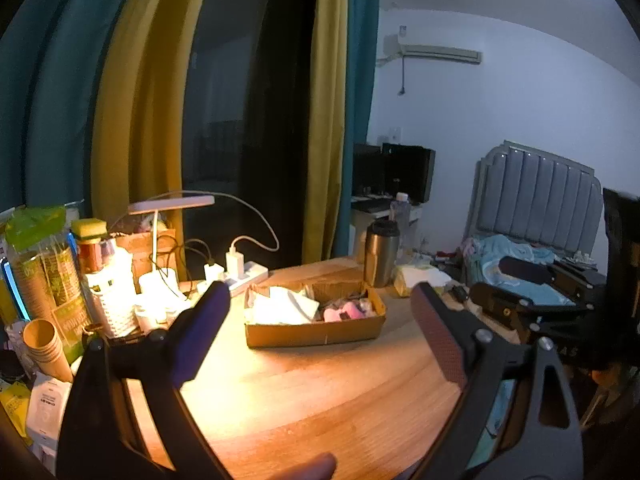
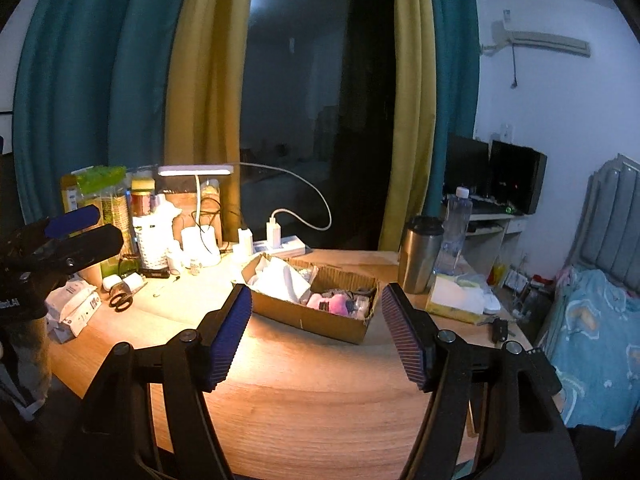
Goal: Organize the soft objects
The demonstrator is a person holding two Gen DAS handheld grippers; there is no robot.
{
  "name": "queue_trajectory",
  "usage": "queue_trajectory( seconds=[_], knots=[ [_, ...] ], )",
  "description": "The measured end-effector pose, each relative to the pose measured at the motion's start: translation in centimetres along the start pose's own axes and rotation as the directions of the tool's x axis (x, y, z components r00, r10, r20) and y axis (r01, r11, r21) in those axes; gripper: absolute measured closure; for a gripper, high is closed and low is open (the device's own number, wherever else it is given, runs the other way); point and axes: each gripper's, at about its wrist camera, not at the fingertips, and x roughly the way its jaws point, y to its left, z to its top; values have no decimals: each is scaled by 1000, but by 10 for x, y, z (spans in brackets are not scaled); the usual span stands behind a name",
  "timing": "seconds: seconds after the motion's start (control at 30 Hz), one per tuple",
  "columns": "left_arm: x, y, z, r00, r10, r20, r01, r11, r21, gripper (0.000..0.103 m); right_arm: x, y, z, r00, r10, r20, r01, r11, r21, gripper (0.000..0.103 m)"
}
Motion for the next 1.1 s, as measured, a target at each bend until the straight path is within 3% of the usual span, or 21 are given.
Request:
queue_trajectory(
  seconds=[0.93,1.1],
  knots=[
    [-11,2,6,999,23,37,-23,1000,-21,10,-9,10,7,1000,16,19,-16,1000,-19,32],
    [-11,-4,5,997,65,43,-65,998,-2,10,-9,10,6,1000,17,17,-17,1000,-18,32]
  ],
)
